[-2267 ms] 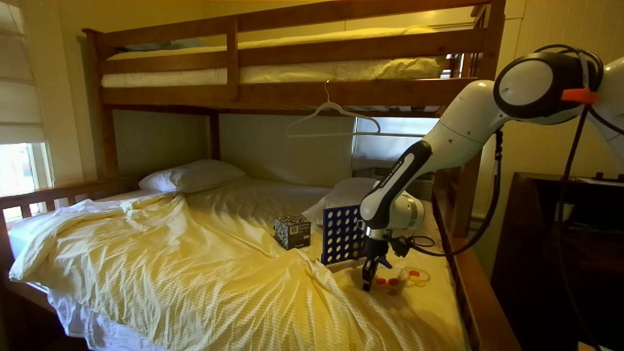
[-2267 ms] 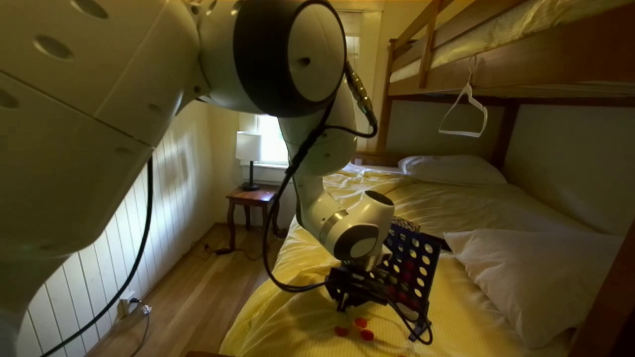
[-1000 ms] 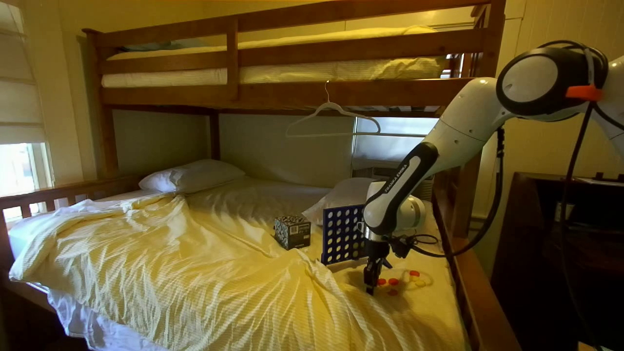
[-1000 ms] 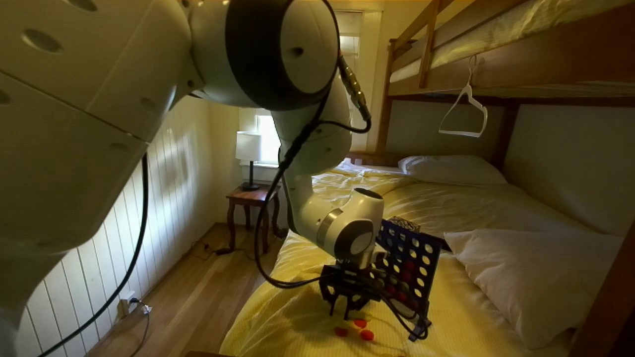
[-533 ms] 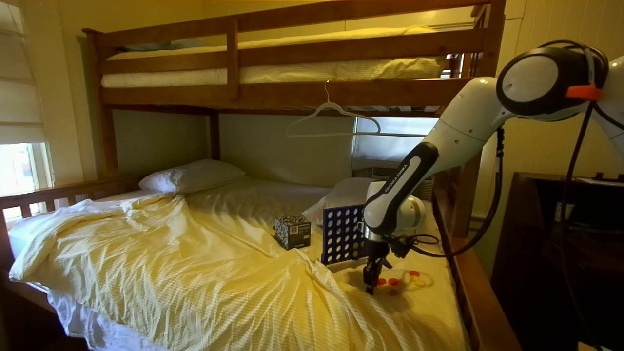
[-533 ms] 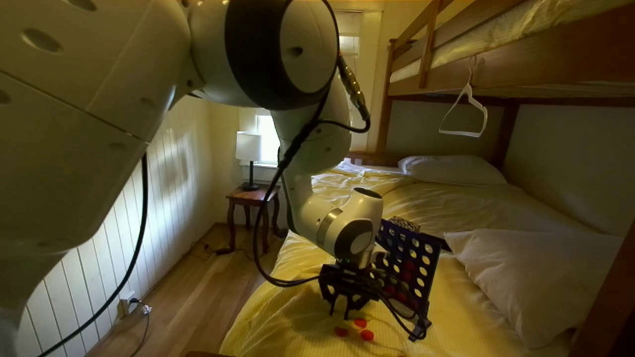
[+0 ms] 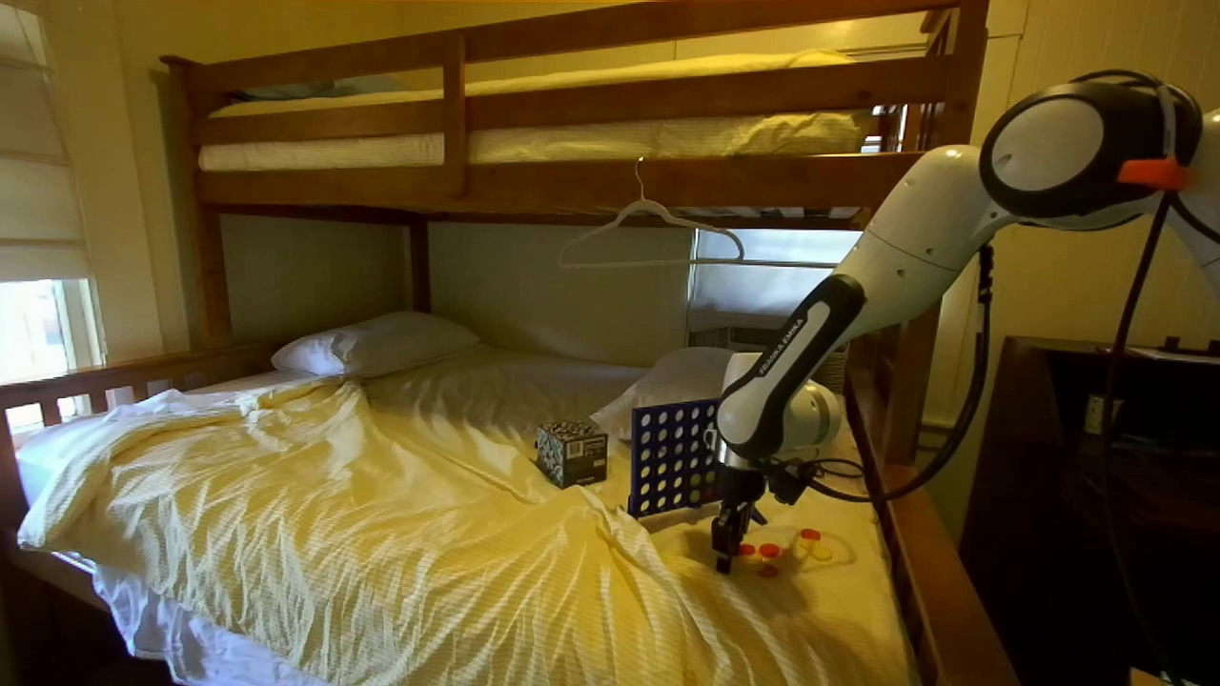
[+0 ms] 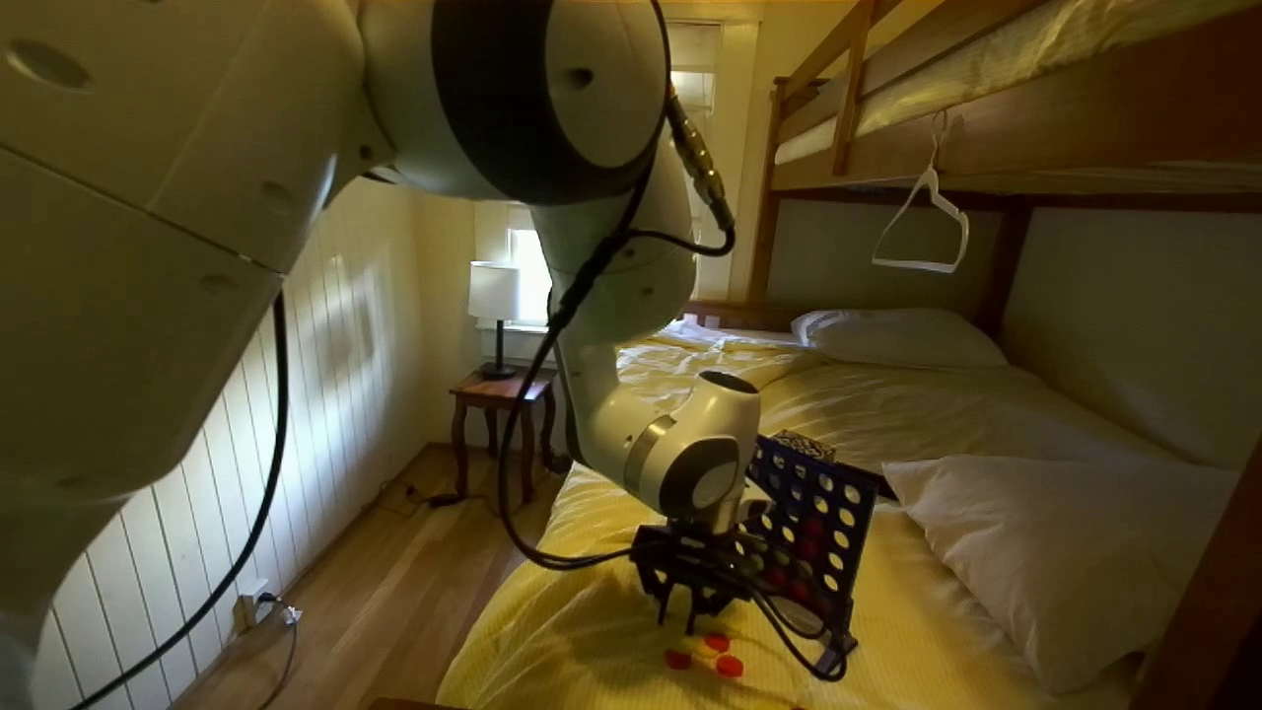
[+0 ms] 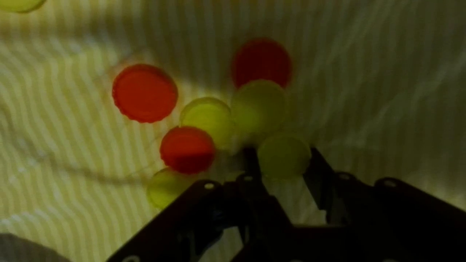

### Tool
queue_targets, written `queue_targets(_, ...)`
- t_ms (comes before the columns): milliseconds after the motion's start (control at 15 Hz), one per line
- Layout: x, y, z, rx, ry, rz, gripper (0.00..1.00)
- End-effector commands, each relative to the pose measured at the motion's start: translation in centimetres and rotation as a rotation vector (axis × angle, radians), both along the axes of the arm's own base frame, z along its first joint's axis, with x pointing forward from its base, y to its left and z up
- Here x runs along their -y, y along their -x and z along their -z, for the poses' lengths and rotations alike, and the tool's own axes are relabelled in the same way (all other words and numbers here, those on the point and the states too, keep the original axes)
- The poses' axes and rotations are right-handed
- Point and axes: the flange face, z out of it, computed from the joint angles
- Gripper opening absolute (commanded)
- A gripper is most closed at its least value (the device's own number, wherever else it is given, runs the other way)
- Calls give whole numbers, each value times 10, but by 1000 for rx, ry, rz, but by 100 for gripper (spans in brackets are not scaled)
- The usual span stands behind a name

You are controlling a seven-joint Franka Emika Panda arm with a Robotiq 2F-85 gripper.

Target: Put the orange circle inside the blue object

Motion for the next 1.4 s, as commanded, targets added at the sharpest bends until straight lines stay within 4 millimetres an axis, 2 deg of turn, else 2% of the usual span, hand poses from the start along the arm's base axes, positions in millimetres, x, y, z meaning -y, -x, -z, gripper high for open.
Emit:
queue_targets(0,5,11,-14,73,-6,65,11)
queue_targets(267,18,29,-31,185,46,123,11)
queue_targets(600,30,61,-54,346,109,206,11)
queue_targets(1000,54,90,-80,535,212,274,11)
queue_targets(1133,58,97,-84,589,250,283,11)
queue_targets(1333,47,101,-99,724,251,277,11)
